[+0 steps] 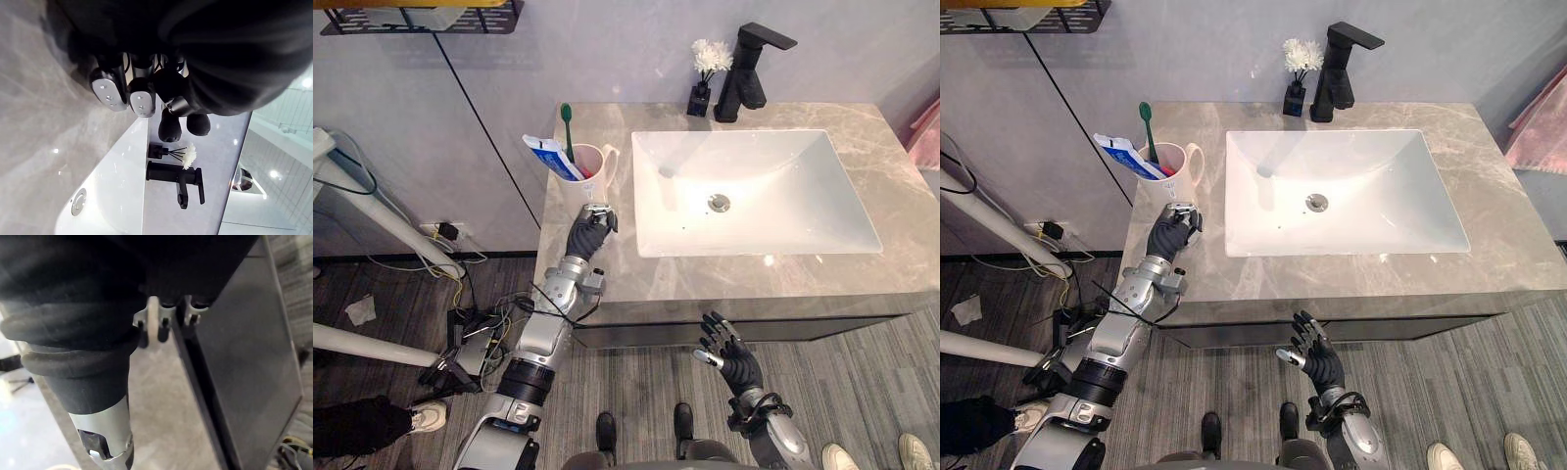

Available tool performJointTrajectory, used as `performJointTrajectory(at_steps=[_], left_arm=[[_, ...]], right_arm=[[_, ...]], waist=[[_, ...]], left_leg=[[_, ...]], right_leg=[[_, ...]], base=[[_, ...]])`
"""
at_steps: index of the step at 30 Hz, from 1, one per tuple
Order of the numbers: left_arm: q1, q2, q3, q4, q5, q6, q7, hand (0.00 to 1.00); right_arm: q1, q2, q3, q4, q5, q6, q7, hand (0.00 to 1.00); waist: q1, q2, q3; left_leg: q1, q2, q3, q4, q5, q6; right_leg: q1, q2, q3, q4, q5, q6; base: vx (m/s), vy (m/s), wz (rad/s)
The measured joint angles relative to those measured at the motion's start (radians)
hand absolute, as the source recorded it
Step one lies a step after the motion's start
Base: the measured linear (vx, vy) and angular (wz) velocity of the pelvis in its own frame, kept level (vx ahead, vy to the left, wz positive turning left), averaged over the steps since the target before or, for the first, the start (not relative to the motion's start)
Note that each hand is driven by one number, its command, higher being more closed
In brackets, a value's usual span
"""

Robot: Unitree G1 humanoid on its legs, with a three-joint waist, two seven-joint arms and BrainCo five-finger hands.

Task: Organize washtable

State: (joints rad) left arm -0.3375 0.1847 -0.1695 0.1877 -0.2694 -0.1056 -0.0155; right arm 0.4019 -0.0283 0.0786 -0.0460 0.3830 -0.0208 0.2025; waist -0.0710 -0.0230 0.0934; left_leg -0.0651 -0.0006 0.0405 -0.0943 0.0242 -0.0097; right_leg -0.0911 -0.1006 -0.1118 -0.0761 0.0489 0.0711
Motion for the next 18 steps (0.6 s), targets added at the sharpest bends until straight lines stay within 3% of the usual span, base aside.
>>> performJointTrajectory(at_steps=[18], left_arm=[[0.125, -0.004, 0.024, -0.081, -0.053, -0.011, -0.005, 1.0]], right_arm=[[0.018, -0.002, 0.009, 0.0, 0.0, 0.002, 0.009, 0.0]], waist=[[-0.001, 0.011, -0.007]], left_leg=[[0.019, -0.003, -0.026, 0.0, 0.001, 0.0]], right_leg=[[0.037, -0.002, -0.027, -0.011, 0.0, 0.001]], base=[[0.0, 0.001, 0.04]])
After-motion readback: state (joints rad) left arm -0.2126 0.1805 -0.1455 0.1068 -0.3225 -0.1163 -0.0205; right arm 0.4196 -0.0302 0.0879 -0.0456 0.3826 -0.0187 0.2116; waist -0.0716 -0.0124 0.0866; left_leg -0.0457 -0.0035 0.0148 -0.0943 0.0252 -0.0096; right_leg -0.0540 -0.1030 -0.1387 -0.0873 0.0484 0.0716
